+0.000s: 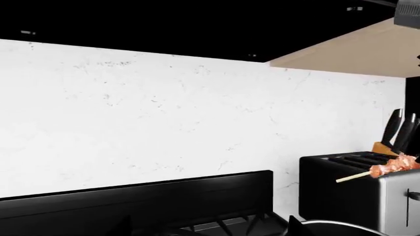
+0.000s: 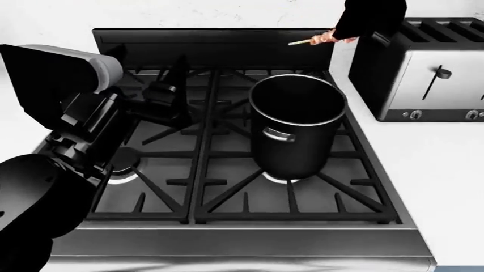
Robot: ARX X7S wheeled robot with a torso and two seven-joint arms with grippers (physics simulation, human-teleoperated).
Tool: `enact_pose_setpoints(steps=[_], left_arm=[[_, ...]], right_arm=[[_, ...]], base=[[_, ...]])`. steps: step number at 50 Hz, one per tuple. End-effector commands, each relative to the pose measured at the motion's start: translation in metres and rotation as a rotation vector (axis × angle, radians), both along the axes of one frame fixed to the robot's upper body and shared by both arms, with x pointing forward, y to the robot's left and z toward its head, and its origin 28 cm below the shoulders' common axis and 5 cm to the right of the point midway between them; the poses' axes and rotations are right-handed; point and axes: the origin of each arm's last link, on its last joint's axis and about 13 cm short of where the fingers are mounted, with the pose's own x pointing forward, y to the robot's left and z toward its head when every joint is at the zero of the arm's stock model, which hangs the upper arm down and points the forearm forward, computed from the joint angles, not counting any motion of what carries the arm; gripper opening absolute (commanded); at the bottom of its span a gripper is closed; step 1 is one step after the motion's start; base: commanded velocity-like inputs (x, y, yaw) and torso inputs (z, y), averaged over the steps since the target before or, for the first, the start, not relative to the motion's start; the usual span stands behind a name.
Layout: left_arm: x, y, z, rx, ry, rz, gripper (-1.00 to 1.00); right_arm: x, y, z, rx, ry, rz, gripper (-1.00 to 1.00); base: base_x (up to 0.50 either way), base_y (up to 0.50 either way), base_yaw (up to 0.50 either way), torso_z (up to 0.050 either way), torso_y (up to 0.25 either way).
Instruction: Frozen meat rests on a plate on the counter. Retrieve the meat and place it in a pot on a burner. Then turn the burner on.
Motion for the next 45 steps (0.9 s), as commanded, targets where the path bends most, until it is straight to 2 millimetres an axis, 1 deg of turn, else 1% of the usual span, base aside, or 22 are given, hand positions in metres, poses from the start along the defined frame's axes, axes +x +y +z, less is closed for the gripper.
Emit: enact_pose_setpoints(steps=[1,13,34,45], left_arm=[[0.001,0.000,0.000,-0.001,0.000,0.006,1.00],[0.005,0.002,-0.001,-0.013,0.003,0.012,1.00],[0.010,0.005,-0.004,-0.020,0.014,0.019,1.00],[0.015,0.007,-0.003,-0.022,0.017,0.029,1.00]], right_arm=[[0.012,0.000,-0.007,-0.055,0.089,0.003,-1.00],[0.032,0.001,-0.026,-0.076,0.163,0.013,-1.00],[0.058,0.009,-0.037,-0.117,0.226,0.052,-1.00],[0.064,0.014,-0.046,-0.133,0.248,0.079,-1.00]], base=[[0.00,0.00,0.00,0.000,0.000],[0.00,0.00,0.00,0.000,0.000],[0.00,0.00,0.00,0.000,0.000],[0.00,0.00,0.00,0.000,0.000]])
